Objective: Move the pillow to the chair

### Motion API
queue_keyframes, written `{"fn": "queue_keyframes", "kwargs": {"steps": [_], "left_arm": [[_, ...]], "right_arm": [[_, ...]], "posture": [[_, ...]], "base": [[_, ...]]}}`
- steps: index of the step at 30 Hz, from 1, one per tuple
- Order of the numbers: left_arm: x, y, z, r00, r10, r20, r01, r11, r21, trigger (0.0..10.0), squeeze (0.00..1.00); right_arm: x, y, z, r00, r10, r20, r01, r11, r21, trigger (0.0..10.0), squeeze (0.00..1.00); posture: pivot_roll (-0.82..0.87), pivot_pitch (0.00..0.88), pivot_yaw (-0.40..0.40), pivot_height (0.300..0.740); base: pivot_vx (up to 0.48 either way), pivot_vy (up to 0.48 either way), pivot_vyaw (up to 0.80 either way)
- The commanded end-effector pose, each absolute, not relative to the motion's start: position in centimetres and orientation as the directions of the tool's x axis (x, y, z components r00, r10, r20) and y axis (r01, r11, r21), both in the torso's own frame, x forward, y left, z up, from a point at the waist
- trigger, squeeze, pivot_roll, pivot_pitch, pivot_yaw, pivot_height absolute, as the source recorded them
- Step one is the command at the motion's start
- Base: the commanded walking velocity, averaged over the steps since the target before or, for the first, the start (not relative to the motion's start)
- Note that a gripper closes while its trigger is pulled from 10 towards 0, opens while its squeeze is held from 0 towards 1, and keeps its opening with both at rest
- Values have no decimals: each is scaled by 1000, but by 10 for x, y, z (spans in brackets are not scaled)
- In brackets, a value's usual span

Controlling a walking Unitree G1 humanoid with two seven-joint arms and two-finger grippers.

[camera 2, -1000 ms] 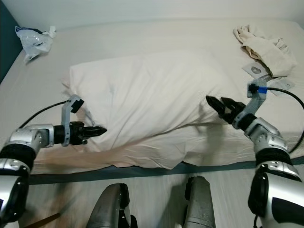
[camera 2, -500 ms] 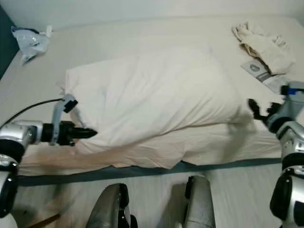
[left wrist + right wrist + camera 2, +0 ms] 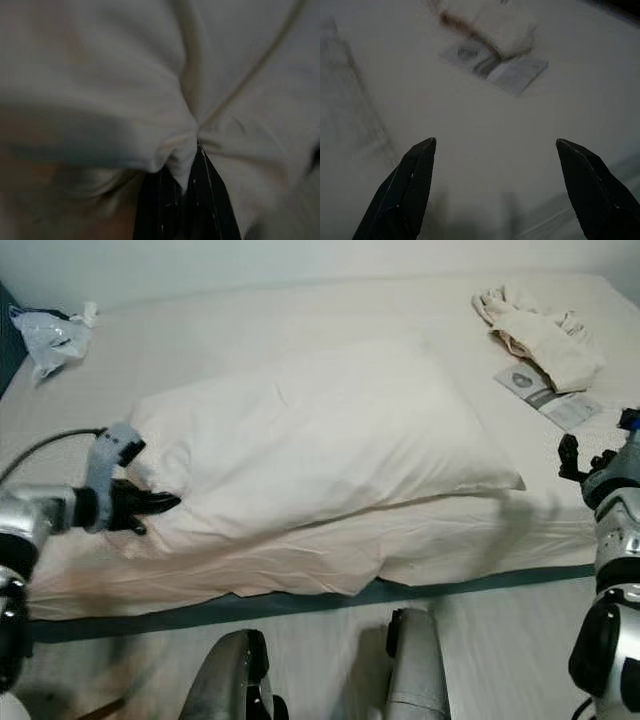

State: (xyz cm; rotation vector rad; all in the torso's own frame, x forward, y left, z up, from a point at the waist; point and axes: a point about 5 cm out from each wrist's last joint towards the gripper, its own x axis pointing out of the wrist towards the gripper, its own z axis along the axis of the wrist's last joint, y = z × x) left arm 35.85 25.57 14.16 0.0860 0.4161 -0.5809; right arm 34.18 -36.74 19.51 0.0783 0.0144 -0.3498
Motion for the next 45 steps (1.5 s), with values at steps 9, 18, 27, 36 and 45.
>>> {"fn": "queue_keyframes", "kwargs": {"steps": [9, 18, 27, 36, 45], "left_arm": [[359, 226, 117, 862, -453, -226, 414, 888, -201, 0, 0], [352, 213, 109, 912, -386, -140, 357, 914, -195, 0, 0], [344, 206, 103, 935, -335, -113, 307, 928, -210, 0, 0], [339, 204, 106, 932, -345, -110, 323, 929, -179, 0, 0], [341, 213, 112, 938, -327, -113, 307, 937, -165, 0, 0]], "right_arm": [[357, -307, 148, 988, -3, -154, 51, 949, 311, 10000, 1000], [355, -296, 130, 983, 12, -185, 65, 912, 405, 10000, 1000], [361, -297, 138, 981, -127, -147, 194, 592, 782, 10000, 0], [345, -340, 149, 932, -337, -136, 348, 718, 603, 10000, 0], [318, -380, 146, 848, -494, -195, 523, 714, 466, 10000, 0]], "posture": [[38, 305, 66, 586], [54, 304, 54, 586], [57, 305, 51, 586], [68, 316, 45, 586], [68, 326, 63, 586]], "base": [[0, 0, 0], [0, 0, 0], [0, 0, 0], [0, 0, 0], [0, 0, 0]]}}
